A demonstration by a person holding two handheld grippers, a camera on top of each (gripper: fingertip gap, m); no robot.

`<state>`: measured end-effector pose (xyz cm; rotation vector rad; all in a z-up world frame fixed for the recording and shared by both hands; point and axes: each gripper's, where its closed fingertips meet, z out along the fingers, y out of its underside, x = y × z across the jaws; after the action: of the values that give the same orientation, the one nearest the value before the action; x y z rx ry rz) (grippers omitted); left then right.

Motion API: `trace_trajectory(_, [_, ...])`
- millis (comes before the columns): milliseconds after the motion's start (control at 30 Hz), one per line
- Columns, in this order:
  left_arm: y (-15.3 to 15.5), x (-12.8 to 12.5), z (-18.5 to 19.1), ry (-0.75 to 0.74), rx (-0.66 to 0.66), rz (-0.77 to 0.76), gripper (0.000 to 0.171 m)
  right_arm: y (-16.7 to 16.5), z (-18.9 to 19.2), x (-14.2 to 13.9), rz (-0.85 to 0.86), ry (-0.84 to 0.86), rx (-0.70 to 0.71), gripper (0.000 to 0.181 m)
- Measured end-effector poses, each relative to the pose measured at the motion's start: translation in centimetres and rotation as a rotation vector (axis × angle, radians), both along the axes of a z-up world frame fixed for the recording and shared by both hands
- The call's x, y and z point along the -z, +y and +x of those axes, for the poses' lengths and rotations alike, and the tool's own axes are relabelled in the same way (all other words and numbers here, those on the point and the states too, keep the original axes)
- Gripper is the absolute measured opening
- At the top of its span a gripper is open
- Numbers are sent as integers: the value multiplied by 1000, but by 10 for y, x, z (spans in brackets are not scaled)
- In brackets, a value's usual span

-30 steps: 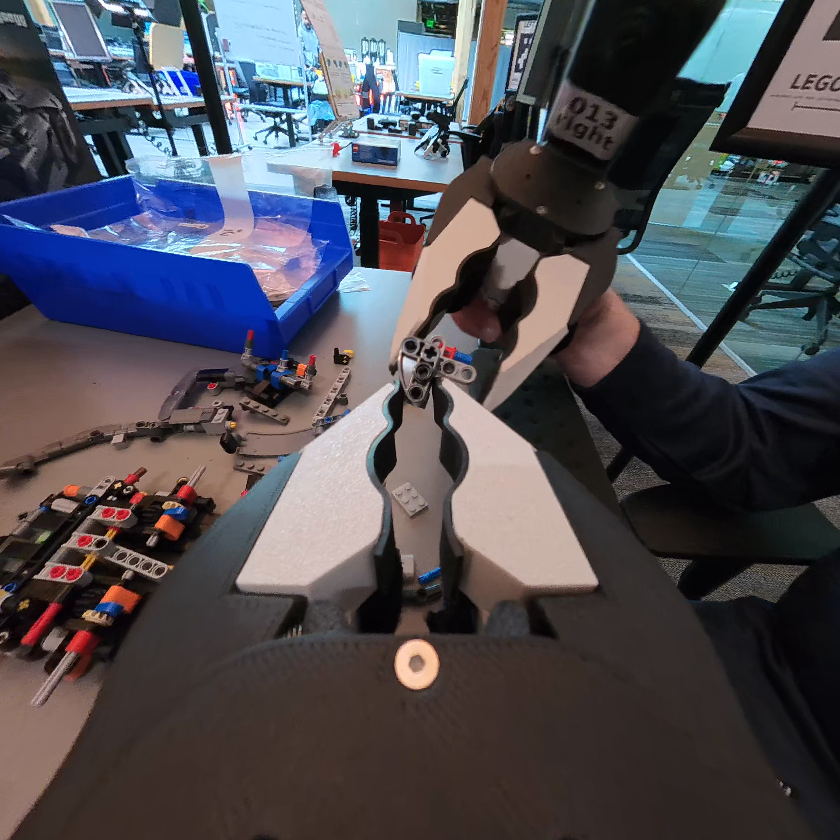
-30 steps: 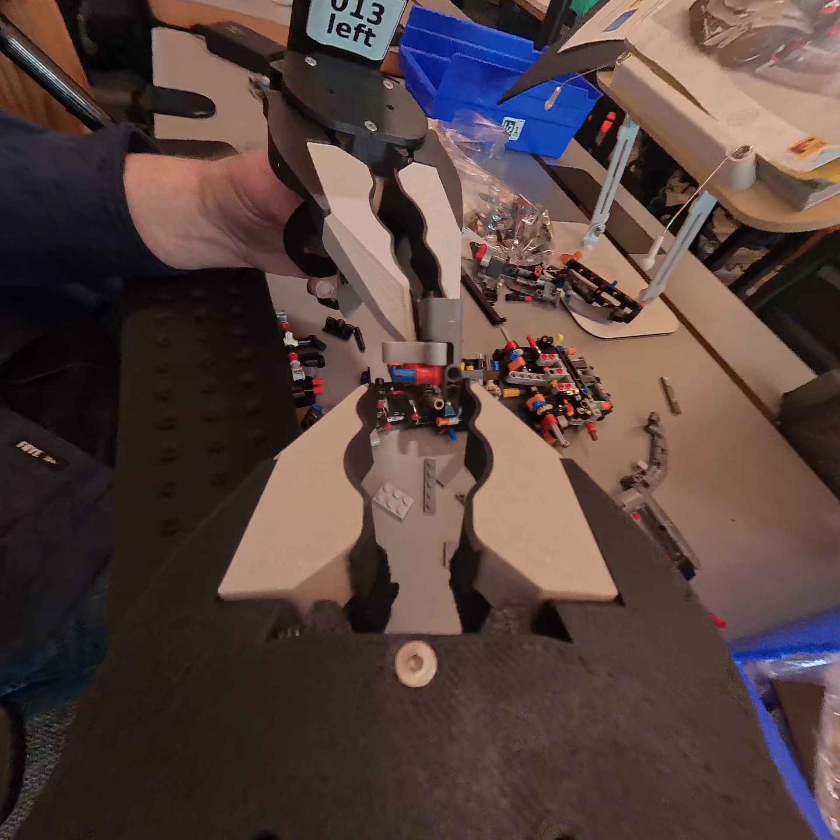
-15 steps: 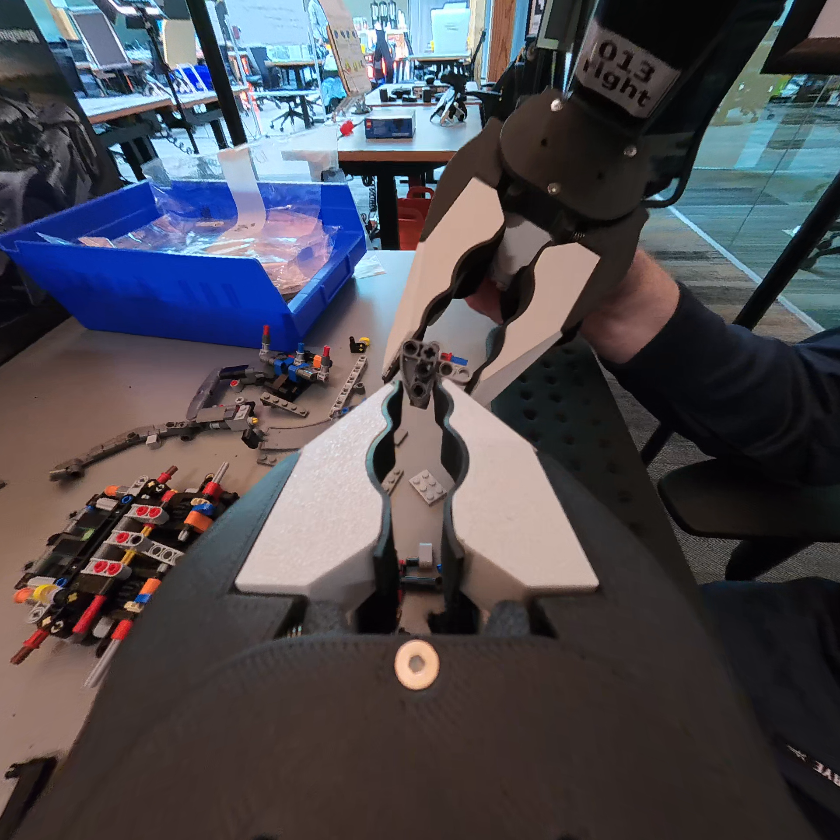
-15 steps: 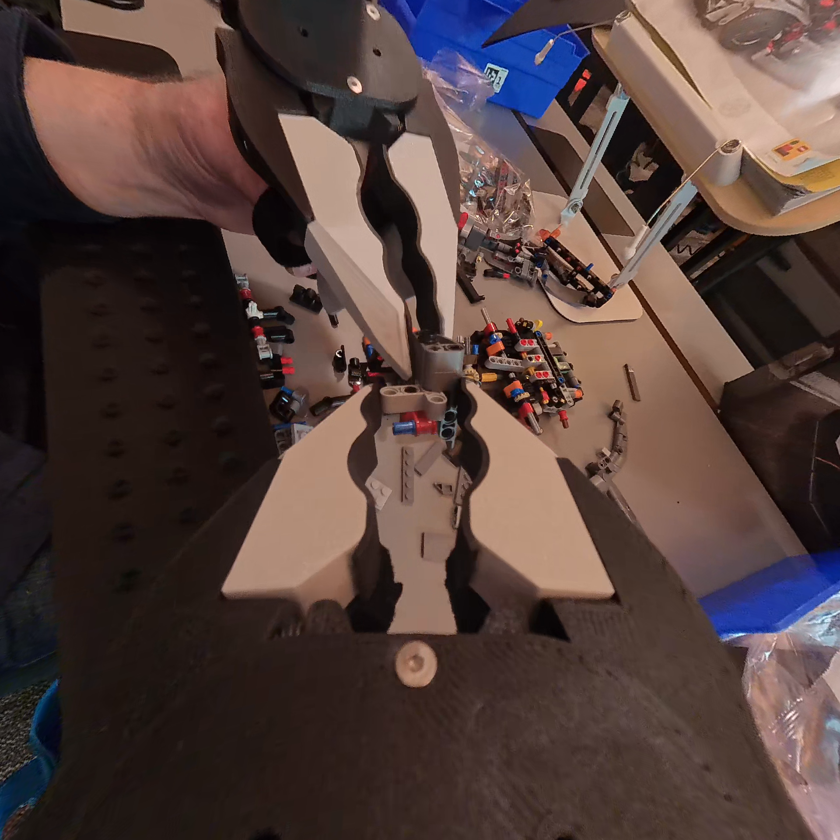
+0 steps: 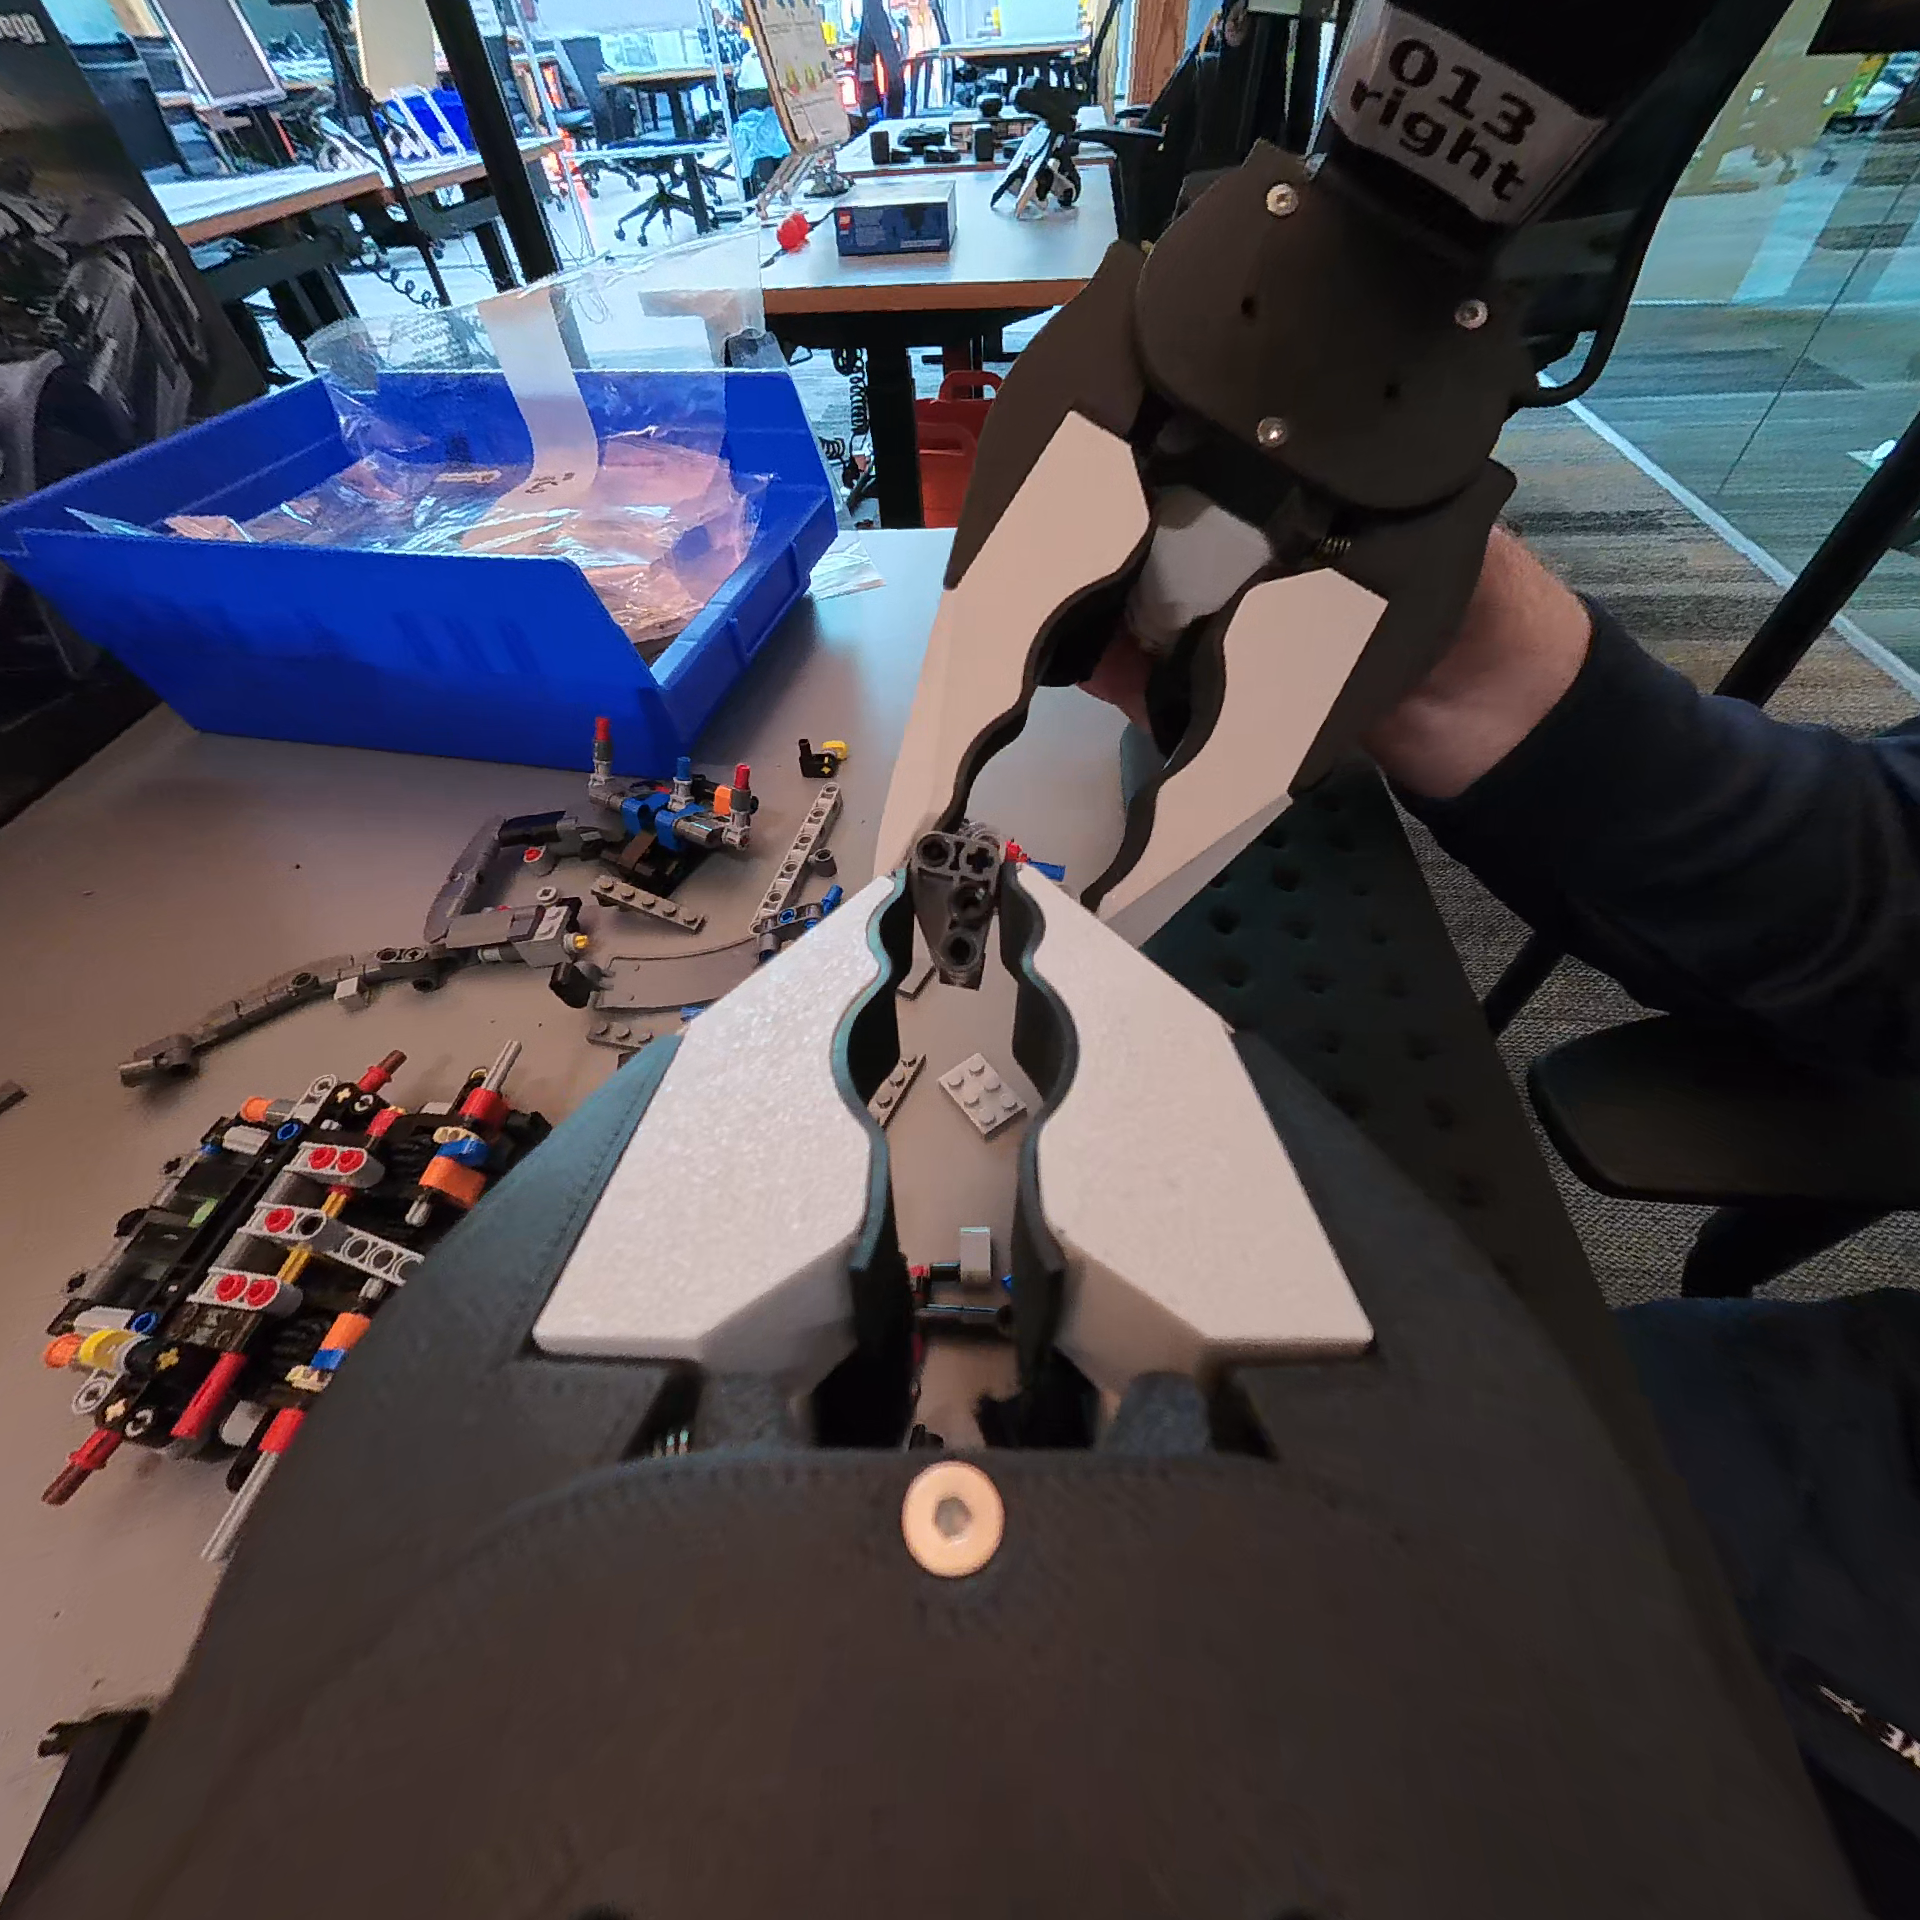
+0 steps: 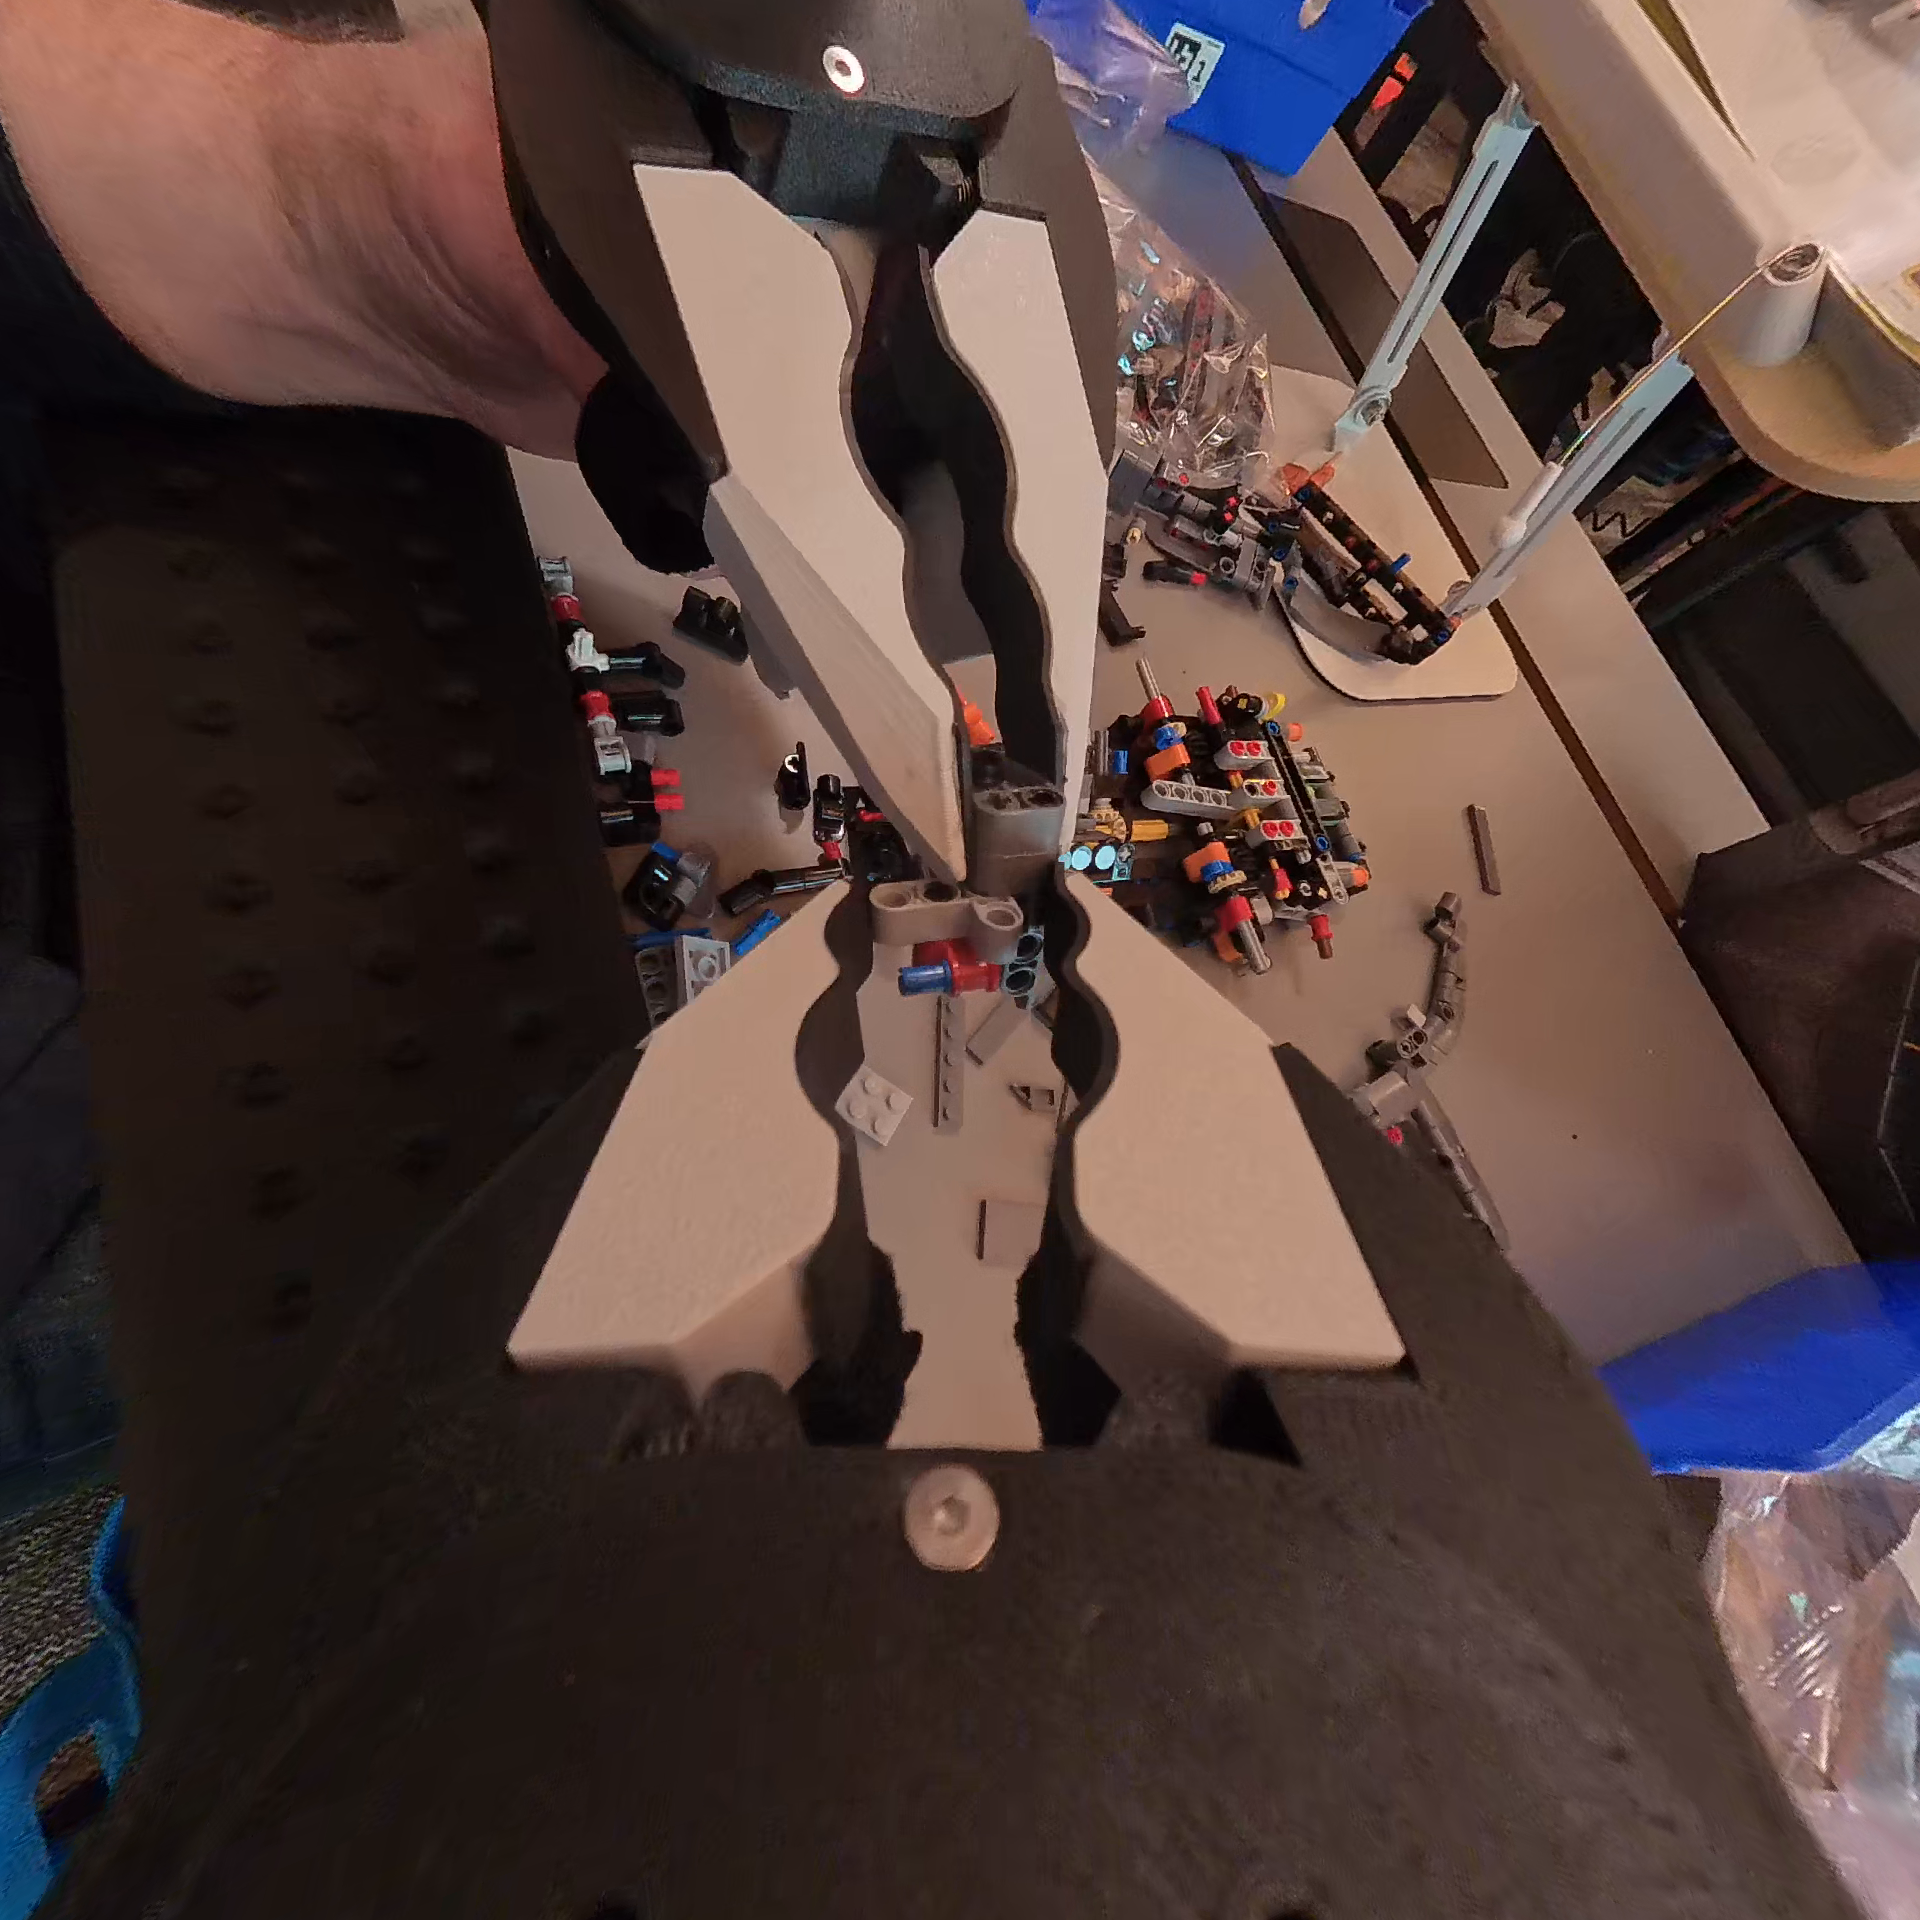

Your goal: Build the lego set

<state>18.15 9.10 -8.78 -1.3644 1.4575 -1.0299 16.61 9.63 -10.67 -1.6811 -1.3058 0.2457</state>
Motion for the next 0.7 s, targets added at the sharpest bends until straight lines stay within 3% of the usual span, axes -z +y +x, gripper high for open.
trace_trajectory(300, [5,9,3,32,-28,-7,13,5,3,9,-10,-39,24,30])
trace_trajectory(700, [21,9,-1,68,-159,39,12,19,-1,16,-42,-17,99,29])
